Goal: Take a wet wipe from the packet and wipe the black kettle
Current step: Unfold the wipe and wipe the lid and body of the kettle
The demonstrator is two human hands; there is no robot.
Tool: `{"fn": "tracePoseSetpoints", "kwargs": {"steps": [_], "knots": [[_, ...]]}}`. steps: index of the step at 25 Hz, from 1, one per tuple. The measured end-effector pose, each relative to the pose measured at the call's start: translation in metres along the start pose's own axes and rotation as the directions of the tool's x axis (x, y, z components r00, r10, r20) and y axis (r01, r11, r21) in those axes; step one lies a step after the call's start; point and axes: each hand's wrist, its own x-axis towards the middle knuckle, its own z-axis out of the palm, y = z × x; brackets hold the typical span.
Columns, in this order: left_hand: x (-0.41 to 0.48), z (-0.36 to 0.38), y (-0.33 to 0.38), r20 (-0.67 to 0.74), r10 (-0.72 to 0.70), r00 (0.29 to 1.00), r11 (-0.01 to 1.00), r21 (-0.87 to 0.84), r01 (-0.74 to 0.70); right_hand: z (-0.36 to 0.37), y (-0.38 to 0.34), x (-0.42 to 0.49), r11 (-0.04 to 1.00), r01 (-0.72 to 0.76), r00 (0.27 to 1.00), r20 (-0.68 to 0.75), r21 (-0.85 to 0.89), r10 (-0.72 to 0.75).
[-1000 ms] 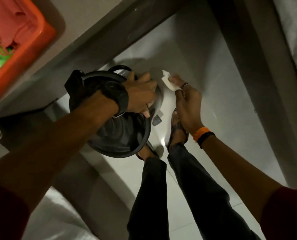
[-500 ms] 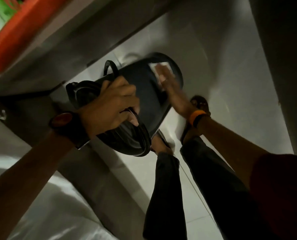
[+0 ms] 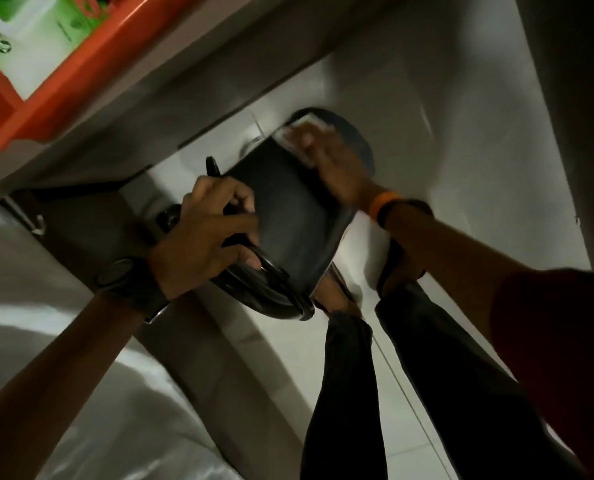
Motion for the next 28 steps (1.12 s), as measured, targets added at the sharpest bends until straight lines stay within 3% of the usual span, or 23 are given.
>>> {"fn": "tracePoseSetpoints", "kwargs": {"steps": [3, 5, 9, 10, 12, 14, 16, 18, 19, 21, 23, 26, 27, 28], "knots": [[0.005, 0.004, 0.005, -0.012, 0.058, 0.998, 0.998, 0.031, -0.058, -0.022, 0.010, 0.037, 0.976, -0.121, 0.993, -0.040, -0.184, 0.115], [0.021, 0.005, 0.019, -0.016, 0.090, 0.996, 0.994, 0.065, -0.089, -0.015, 0.004, 0.006, 0.991, -0.108, 0.994, -0.038, -0.080, 0.105], [0.048, 0.005, 0.035, -0.062, 0.062, 0.996, 0.998, -0.023, -0.063, 0.018, -0.004, -0.106, 0.959, 0.256, 0.961, 0.075, 0.121, -0.266], [0.053, 0.002, 0.035, -0.067, 0.060, 0.996, 0.998, -0.026, -0.062, 0.015, 0.003, -0.109, 0.953, 0.269, 0.955, 0.092, 0.137, -0.283], [0.059, -0.001, 0.030, -0.081, 0.090, 0.993, 0.996, 0.015, -0.089, -0.005, 0.023, -0.074, 0.973, 0.152, 0.985, 0.051, 0.172, -0.163], [0.061, -0.001, 0.027, -0.113, 0.172, 0.979, 0.981, 0.108, -0.160, -0.031, 0.047, -0.020, 0.969, -0.079, 0.994, -0.059, 0.235, 0.096], [0.064, 0.006, 0.026, -0.162, 0.367, 0.916, 0.886, 0.362, -0.291, -0.046, 0.061, 0.019, 0.900, -0.299, 0.942, -0.052, 0.318, 0.331], [0.076, 0.018, 0.035, -0.144, 0.571, 0.808, 0.707, 0.586, -0.395, -0.042, 0.054, 0.022, 0.865, -0.331, 0.932, -0.012, 0.376, 0.362], [0.087, 0.021, 0.042, -0.146, 0.611, 0.778, 0.677, 0.605, -0.418, -0.038, 0.048, 0.014, 0.862, -0.277, 0.950, -0.013, 0.425, 0.312], [0.104, 0.021, 0.059, -0.221, 0.548, 0.806, 0.767, 0.517, -0.380, -0.032, 0.033, -0.026, 0.846, -0.147, 0.985, -0.006, 0.512, 0.175], [0.113, 0.013, 0.059, -0.346, 0.368, 0.863, 0.899, 0.371, -0.234, -0.020, 0.020, -0.082, 0.837, -0.028, 0.999, 0.032, 0.546, 0.013], [0.119, 0.005, 0.041, -0.393, 0.140, 0.909, 0.987, 0.128, -0.097, -0.009, 0.025, -0.141, 0.867, 0.148, 0.986, -0.005, 0.476, -0.166], [0.121, 0.006, 0.033, -0.381, 0.055, 0.923, 0.998, -0.005, -0.061, -0.014, 0.036, -0.141, 0.876, 0.132, 0.990, -0.018, 0.463, -0.140], [0.123, 0.007, 0.028, -0.393, -0.055, 0.918, 0.986, -0.164, -0.012, -0.022, 0.047, -0.133, 0.875, 0.035, 0.999, -0.031, 0.483, -0.022]]}}
